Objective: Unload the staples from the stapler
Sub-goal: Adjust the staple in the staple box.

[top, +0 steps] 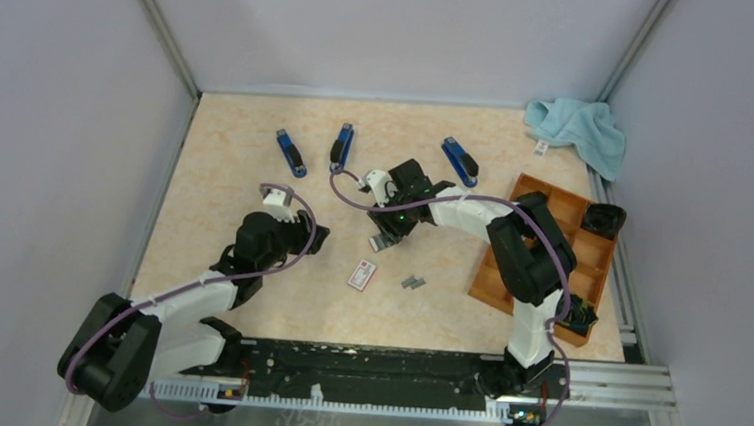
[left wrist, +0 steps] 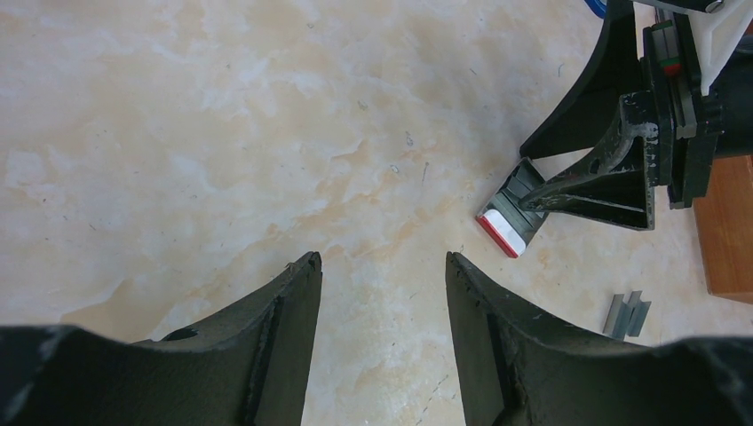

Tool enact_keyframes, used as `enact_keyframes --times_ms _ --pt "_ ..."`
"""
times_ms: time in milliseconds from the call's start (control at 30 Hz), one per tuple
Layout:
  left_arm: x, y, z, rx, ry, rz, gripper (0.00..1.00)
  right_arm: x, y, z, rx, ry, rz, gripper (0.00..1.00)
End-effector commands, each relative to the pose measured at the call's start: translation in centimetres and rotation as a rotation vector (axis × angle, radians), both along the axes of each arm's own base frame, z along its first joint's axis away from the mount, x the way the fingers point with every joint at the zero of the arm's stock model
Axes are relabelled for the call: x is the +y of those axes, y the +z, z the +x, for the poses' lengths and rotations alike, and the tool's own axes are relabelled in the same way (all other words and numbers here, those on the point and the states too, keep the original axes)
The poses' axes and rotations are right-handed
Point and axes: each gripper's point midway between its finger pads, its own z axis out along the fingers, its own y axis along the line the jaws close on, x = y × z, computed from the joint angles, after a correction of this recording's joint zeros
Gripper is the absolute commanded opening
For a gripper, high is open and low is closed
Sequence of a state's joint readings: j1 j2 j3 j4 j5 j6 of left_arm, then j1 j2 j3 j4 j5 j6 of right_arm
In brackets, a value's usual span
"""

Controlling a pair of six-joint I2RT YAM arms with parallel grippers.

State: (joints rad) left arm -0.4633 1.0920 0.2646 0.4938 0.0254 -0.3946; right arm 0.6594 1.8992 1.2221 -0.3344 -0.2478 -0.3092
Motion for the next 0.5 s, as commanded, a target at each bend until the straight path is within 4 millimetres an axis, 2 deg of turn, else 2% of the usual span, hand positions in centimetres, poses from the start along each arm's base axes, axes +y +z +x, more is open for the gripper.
enact_keyframes --times_ms 0,267,467 --pt "0.02 0.52 -0.02 -0.033 0.000 -0.003 0.60 1.01 0.71 0.96 -0.043 -0.009 0.021 0.47" --pt "0.03 0.62 -0.07 -0.037 0.000 -0.005 0.60 0.89 1.29 1.04 -0.059 -0.014 0.027 0.40" --pt "0.13 0.61 -0.12 -0.039 0.004 -0.006 0.60 0.87 1.60 0.97 -0.064 -0.013 0.031 0.39"
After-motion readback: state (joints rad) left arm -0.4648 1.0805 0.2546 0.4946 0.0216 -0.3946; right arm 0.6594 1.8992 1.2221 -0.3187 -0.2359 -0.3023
